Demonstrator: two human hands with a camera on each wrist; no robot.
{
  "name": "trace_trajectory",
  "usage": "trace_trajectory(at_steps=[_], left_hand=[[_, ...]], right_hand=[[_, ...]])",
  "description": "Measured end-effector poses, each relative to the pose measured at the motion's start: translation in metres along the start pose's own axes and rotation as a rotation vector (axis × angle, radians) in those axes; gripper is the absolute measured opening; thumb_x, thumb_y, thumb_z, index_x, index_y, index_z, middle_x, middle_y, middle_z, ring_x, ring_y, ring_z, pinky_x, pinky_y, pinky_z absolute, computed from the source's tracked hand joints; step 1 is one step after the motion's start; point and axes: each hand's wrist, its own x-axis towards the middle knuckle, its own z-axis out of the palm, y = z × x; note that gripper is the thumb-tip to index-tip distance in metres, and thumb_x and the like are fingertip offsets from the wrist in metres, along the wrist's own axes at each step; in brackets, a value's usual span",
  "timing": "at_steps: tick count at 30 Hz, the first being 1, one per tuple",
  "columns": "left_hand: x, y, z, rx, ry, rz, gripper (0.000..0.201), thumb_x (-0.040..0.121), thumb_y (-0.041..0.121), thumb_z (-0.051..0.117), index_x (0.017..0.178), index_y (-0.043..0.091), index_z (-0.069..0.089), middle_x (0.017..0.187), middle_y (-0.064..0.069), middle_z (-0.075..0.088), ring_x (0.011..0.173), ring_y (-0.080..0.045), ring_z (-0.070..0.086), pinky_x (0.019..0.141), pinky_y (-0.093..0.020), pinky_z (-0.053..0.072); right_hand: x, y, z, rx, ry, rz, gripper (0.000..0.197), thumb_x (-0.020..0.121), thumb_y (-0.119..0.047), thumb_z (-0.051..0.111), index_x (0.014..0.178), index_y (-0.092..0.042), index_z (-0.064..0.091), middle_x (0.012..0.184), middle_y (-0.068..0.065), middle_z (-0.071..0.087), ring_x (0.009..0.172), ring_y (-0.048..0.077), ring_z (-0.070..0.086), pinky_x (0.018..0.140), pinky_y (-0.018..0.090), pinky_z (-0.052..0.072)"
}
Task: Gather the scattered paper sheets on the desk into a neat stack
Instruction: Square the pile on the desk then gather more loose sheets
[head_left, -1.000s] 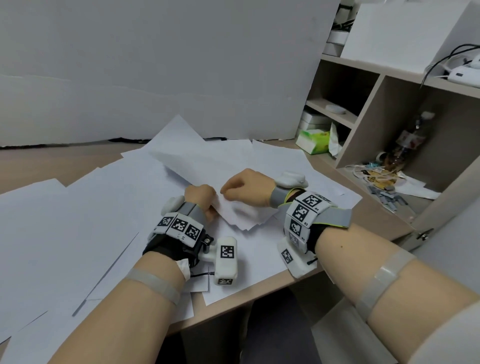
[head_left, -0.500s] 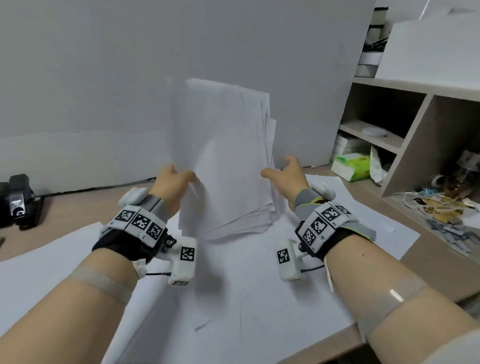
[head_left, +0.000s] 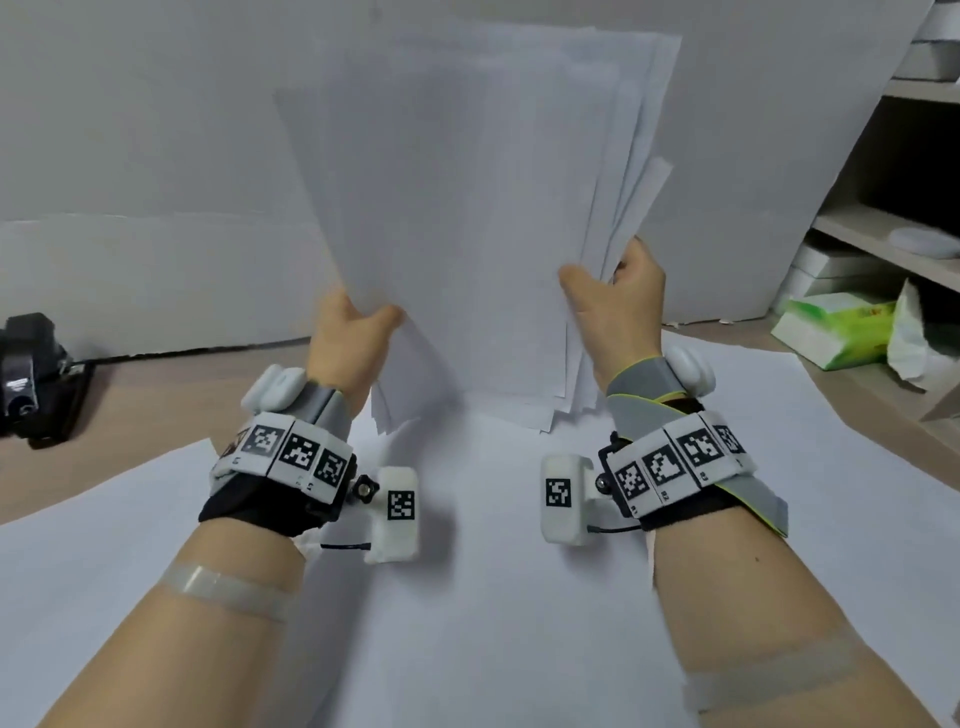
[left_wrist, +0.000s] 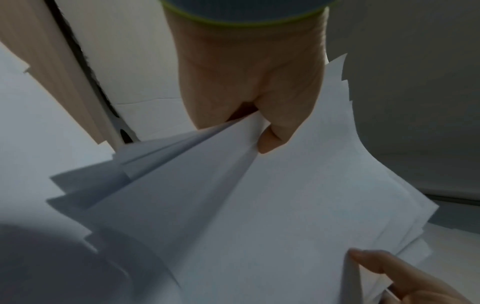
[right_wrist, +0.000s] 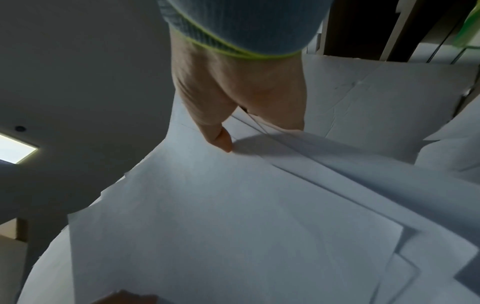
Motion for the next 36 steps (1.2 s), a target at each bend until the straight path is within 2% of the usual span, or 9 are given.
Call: trace_trajectory(at_steps=[4, 9, 14, 17, 20, 22, 28, 31, 36], left_hand=[[0.003, -0.003, -0.007, -0.071, -0.065, 0.05, 0.022, 0.082, 0.015, 0.075, 0.103, 0.02, 0.071, 0.106, -0.006, 0.075, 0.1, -0.024, 0.071, 0.095, -0.044, 0.054], [0.013, 0.001, -0.016, -0.102, 0.052, 0.154, 0.052, 0.071, 0.038, 0.085, 0.106, 0.015, 0.055, 0.094, 0.011, 0.072, 0.086, -0.01, 0.068, 0.079, -0.029, 0.053], [0.008, -0.002, -0.006, -0.039, 0.011, 0.204, 0.06, 0.079, 0.023, 0.082, 0.124, 0.01, 0.043, 0.12, -0.001, 0.064, 0.109, -0.007, 0.064, 0.095, -0.028, 0.051], [0.011, -0.005, -0.003, 0.079, 0.045, 0.251, 0.051, 0.083, 0.017, 0.076, 0.125, 0.015, 0.046, 0.124, 0.001, 0.064, 0.115, -0.009, 0.061, 0.103, -0.038, 0.048], [0.014, 0.006, -0.003, 0.172, 0.181, 0.352, 0.033, 0.083, 0.015, 0.07, 0.111, 0.017, 0.052, 0.108, 0.001, 0.066, 0.096, -0.012, 0.065, 0.089, -0.035, 0.053], [0.012, 0.014, -0.001, 0.168, 0.223, 0.399, 0.028, 0.082, 0.014, 0.07, 0.101, 0.01, 0.051, 0.098, -0.007, 0.065, 0.086, -0.019, 0.062, 0.082, -0.039, 0.053], [0.007, 0.001, 0.004, -0.004, 0.131, 0.167, 0.077, 0.076, 0.024, 0.081, 0.138, 0.013, 0.038, 0.131, -0.001, 0.059, 0.119, -0.013, 0.059, 0.102, -0.036, 0.049], [0.006, 0.003, 0.004, 0.02, 0.122, 0.169, 0.05, 0.08, 0.022, 0.08, 0.122, 0.01, 0.056, 0.111, 0.003, 0.071, 0.1, -0.009, 0.068, 0.091, -0.033, 0.055], [0.004, 0.01, 0.012, 0.093, 0.195, 0.296, 0.028, 0.085, 0.017, 0.071, 0.109, 0.008, 0.06, 0.1, 0.005, 0.07, 0.09, -0.007, 0.067, 0.082, -0.026, 0.053]], right_hand=[[0.001, -0.004, 0.002, 0.048, -0.025, -0.021, 0.022, 0.077, 0.002, 0.063, 0.096, -0.008, 0.058, 0.081, 0.0, 0.068, 0.065, 0.011, 0.059, 0.062, 0.025, 0.051], [-0.003, -0.002, -0.003, 0.048, -0.086, -0.027, 0.037, 0.082, 0.0, 0.071, 0.113, -0.004, 0.053, 0.099, 0.002, 0.071, 0.079, 0.005, 0.067, 0.076, 0.02, 0.054], [-0.001, -0.003, 0.002, -0.04, -0.105, -0.051, 0.045, 0.073, -0.013, 0.074, 0.112, -0.02, 0.053, 0.108, -0.002, 0.071, 0.098, 0.013, 0.069, 0.092, 0.041, 0.055], [0.002, -0.004, 0.005, -0.089, -0.081, -0.084, 0.033, 0.076, -0.01, 0.068, 0.107, -0.014, 0.058, 0.1, -0.001, 0.071, 0.091, 0.014, 0.069, 0.085, 0.039, 0.057], [0.003, -0.012, 0.007, -0.068, -0.064, -0.142, 0.015, 0.079, -0.005, 0.063, 0.093, -0.009, 0.06, 0.083, 0.0, 0.068, 0.071, 0.011, 0.061, 0.067, 0.03, 0.053], [0.002, -0.015, 0.01, -0.061, -0.06, -0.177, 0.015, 0.08, -0.004, 0.062, 0.094, -0.01, 0.061, 0.085, 0.0, 0.069, 0.072, 0.012, 0.061, 0.068, 0.029, 0.053], [-0.001, -0.004, 0.008, -0.143, -0.123, -0.024, 0.047, 0.075, -0.016, 0.068, 0.117, -0.022, 0.049, 0.103, -0.007, 0.07, 0.092, 0.014, 0.069, 0.086, 0.04, 0.057], [0.002, -0.005, 0.006, -0.062, -0.112, 0.029, 0.044, 0.075, -0.013, 0.067, 0.117, -0.019, 0.052, 0.097, -0.006, 0.071, 0.082, 0.013, 0.07, 0.074, 0.032, 0.059], [-0.002, -0.008, 0.014, -0.028, -0.105, -0.061, 0.006, 0.079, -0.006, 0.058, 0.083, -0.008, 0.062, 0.072, -0.009, 0.058, 0.064, 0.01, 0.049, 0.063, 0.024, 0.045]])
